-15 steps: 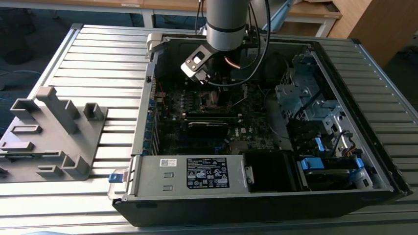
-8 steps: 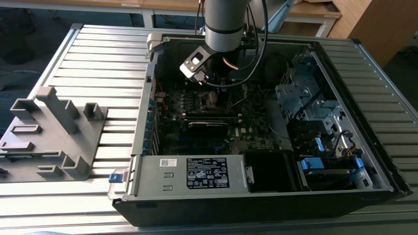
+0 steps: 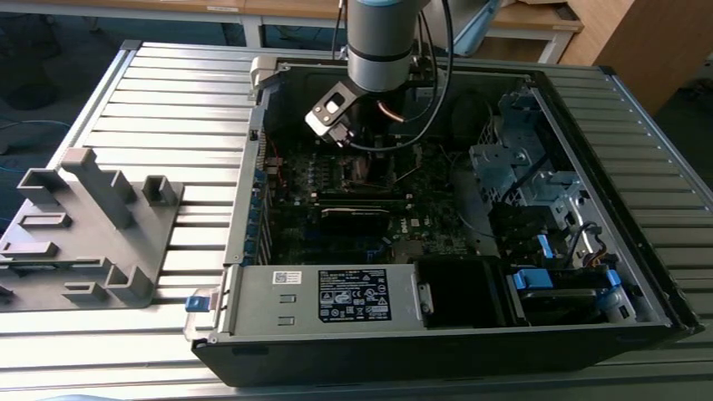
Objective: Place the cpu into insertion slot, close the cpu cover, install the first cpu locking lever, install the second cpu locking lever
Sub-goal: 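Place the cpu into insertion slot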
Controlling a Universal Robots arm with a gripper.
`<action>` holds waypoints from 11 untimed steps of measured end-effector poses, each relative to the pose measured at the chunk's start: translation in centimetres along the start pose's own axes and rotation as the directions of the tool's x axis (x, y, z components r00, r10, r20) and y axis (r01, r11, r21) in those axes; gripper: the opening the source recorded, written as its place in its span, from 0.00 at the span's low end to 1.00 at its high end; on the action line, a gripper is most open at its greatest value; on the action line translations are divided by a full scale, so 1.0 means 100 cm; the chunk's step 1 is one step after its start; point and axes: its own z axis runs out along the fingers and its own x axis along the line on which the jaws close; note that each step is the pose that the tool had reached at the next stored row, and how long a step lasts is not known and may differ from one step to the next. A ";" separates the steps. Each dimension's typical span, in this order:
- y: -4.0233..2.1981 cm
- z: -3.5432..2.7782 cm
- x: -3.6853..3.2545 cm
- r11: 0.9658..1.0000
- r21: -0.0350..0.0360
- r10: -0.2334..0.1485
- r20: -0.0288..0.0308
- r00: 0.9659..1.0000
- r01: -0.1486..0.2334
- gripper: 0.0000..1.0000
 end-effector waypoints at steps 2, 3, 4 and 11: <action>-0.0004 0.0007 0.0003 1.000 0.000 0.000 0.000 1.000 0.000 0.54; -0.0009 0.0012 0.0006 1.000 0.000 0.000 0.000 1.000 0.000 0.54; -0.0016 0.0017 0.0009 1.000 0.000 0.000 0.000 1.000 0.000 0.54; -0.0041 0.0077 0.0023 1.000 0.000 0.000 0.000 1.000 0.000 0.54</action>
